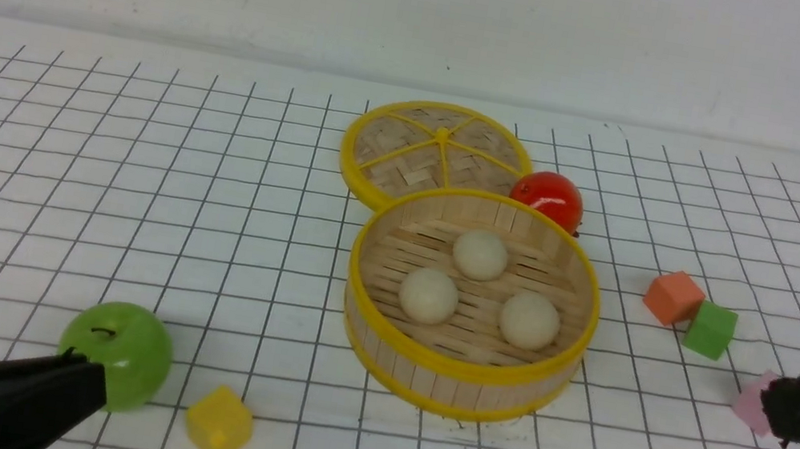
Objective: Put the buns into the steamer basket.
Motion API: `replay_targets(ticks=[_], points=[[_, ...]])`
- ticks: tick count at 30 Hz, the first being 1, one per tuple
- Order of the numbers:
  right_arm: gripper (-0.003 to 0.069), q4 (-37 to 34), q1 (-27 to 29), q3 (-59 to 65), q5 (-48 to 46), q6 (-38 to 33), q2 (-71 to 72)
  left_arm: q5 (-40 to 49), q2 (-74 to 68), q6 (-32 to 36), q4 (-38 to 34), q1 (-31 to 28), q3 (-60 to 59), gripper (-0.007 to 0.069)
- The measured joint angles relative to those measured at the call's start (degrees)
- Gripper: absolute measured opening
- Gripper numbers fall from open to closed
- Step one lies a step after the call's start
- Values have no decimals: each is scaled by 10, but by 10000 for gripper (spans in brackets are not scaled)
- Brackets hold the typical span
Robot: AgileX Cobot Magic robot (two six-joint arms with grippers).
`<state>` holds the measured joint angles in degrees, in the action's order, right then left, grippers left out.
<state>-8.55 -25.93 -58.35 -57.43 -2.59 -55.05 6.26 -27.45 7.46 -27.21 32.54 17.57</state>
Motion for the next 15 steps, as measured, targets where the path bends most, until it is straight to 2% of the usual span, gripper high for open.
replay_targets(ticks=[3, 6, 11, 15], points=[[-10, 1, 29, 174, 181, -2, 135, 0, 0, 0, 0, 0, 0, 71], [-10, 3, 90, 361, 350, -2, 285, 3, 0, 0, 0, 0, 0, 74], [-10, 4, 179, 556, 417, -2, 487, 5, 0, 0, 0, 0, 0, 74], [-10, 3, 215, 597, 369, 4, 543, 6, 0, 0, 0, 0, 0, 74]])
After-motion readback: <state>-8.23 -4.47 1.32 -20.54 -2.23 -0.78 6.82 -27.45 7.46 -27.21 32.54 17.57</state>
